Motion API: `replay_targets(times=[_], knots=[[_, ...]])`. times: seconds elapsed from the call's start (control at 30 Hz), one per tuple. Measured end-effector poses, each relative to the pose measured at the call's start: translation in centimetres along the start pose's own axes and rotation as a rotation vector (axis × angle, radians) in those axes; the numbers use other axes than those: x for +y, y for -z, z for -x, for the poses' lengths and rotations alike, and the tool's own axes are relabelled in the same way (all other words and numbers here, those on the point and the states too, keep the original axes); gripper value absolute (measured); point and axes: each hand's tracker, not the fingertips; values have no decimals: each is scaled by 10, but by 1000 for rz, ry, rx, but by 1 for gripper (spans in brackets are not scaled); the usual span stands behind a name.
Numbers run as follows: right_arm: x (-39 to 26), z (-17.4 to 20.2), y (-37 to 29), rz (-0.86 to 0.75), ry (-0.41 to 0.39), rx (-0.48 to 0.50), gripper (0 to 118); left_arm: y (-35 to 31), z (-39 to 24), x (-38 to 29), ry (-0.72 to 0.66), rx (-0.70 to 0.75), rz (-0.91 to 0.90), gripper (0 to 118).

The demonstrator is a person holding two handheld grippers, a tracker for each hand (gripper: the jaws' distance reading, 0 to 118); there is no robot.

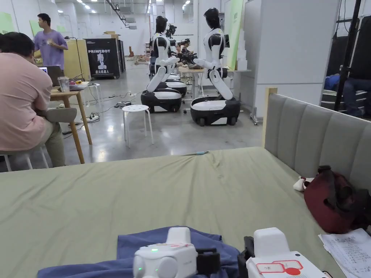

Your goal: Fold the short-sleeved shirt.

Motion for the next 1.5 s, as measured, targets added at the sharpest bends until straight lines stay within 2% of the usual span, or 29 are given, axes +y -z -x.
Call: replay_targets(times=[0.07, 0.17, 0.23, 0.3, 0.33, 0.37, 0.4, 0.43, 0.47, 0.5, 0.57, 0.63, 0.77, 0.87, 0.93, 1.07, 1.1, 1.13, 1.17, 1.2, 1.23, 1.27, 1.3, 1.37, 1.43, 1.5], knots=[[5, 13, 14, -2, -10, 23, 0, -57, 18, 2, 24, 92, -143, 105], [9, 36, 29, -14, -2, 85, 0, -143, 52, -19, 30, 221, -270, 103], [8, 55, 31, -30, -26, 106, 0, -190, 71, -42, 28, 347, -301, 102], [12, 67, 43, -43, -42, 121, 0, -222, 91, -61, 9, 463, -280, 91], [12, 74, 45, -47, -39, 124, 0, -235, 102, -70, -14, 472, -261, 71], [13, 79, 47, -51, -35, 134, 0, -245, 110, -77, -33, 464, -239, 43], [14, 84, 51, -48, -33, 145, 0, -253, 118, -82, -37, 466, -221, 8], [16, 87, 57, -46, -36, 148, 0, -257, 125, -86, -21, 490, -188, 0], [16, 91, 59, -47, -41, 148, 0, -259, 130, -89, -6, 580, -181, 0], [16, 94, 61, -50, -44, 146, 0, -260, 133, -88, 1, 585, -196, 0], [18, 95, 66, -45, -38, 147, 0, -261, 150, -78, -35, 475, -184, 0], [18, 96, 71, -38, -41, 147, 0, -253, 168, -57, -50, 497, -178, 0], [16, 90, 78, -20, -52, 133, 0, -194, 243, 7, -102, 522, 37, 0], [14, 83, 81, 5, -62, 114, 0, -143, 302, 45, -246, 415, 182, 0], [12, 77, 84, 18, -69, 101, 0, -115, 317, 58, -302, 407, 280, 0], [9, 62, 96, 43, -60, 58, 0, -62, 334, 54, -321, 451, 403, 0], [6, 60, 91, 45, -56, 51, 0, -52, 337, 52, -334, 469, 424, 14], [6, 57, 95, 48, -54, 43, 0, -42, 339, 49, -334, 498, 437, 51], [6, 54, 98, 53, -55, 37, 0, -44, 333, 46, -322, 530, 432, 84], [5, 53, 98, 55, -59, 35, 0, -38, 333, 43, -316, 560, 419, 108], [3, 51, 96, 60, -63, 32, 0, -35, 332, 39, -308, 573, 392, 116], [2, 50, 98, 67, -71, 28, 0, -32, 331, 36, -306, 571, 386, 110], [2, 49, 100, 69, -77, 25, 0, -7, 353, 34, -316, 565, 398, 97], [-1, 46, 97, 72, -78, 18, 0, 0, 354, 27, -329, 545, 449, 41], [-1, 42, 100, 79, -74, 13, 0, 0, 348, 21, -284, 535, 496, 28], [-2, 39, 100, 88, -67, 6, 0, -3, 342, 26, -250, 540, 488, 0]])
